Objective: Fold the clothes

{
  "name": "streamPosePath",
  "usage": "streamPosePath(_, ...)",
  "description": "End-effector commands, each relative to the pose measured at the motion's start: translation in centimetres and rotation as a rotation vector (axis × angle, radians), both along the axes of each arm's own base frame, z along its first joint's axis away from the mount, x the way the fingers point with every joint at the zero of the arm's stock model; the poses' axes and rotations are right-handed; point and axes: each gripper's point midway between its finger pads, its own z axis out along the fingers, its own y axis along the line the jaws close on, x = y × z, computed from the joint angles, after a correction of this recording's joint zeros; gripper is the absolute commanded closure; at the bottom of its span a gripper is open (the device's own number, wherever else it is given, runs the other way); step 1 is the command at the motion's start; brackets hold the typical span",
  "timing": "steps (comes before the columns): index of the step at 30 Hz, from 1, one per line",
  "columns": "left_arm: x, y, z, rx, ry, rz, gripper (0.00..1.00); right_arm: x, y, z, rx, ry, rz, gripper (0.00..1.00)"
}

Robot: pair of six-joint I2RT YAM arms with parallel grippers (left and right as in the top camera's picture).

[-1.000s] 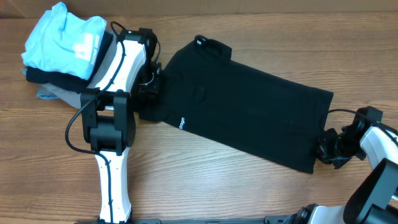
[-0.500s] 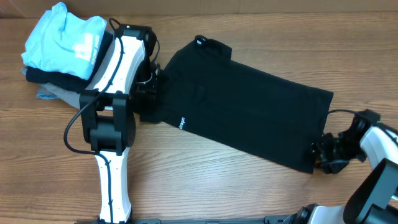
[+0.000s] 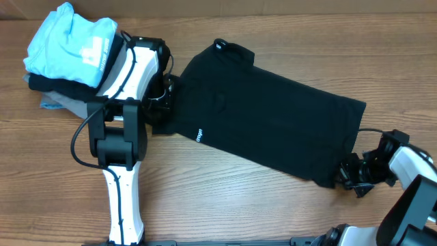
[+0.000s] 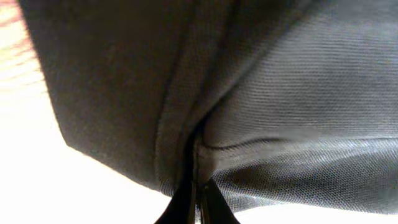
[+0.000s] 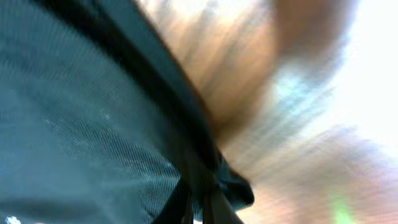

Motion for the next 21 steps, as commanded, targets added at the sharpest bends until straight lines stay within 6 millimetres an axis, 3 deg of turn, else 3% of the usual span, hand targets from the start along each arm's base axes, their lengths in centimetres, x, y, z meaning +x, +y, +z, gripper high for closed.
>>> streamPosePath(1, 0.9, 1.7, 0.6, 0.047, -0.036, 0.013, 0.96, 0.3, -2.8, 0.8, -0.128, 0.041, 0.026, 0.96)
streamPosePath(10, 3.2, 2.5, 2.9, 0.07, -0.121, 0.019, 0.91, -0.9, -3.7, 1.0, -0.18, 0.11, 0.034, 0.96)
streamPosePath(13, 3.6, 2.6, 3.7, 0.073, -0.139, 0.019, 0.71, -0.9, -3.7, 1.0, -0.181, 0.11, 0.033, 0.95)
streamPosePath(17, 4.1, 2.6, 5.0, 0.073, -0.16, 0.019, 0.48, -0.8, -3.7, 1.0, -0.18, 0.106, 0.033, 0.66)
streamPosePath(21, 5.0, 2.6, 6.9, 0.072, -0.206, 0.022, 0.46, 0.3, -3.9, 1.8, -0.178, 0.072, 0.03, 0.6)
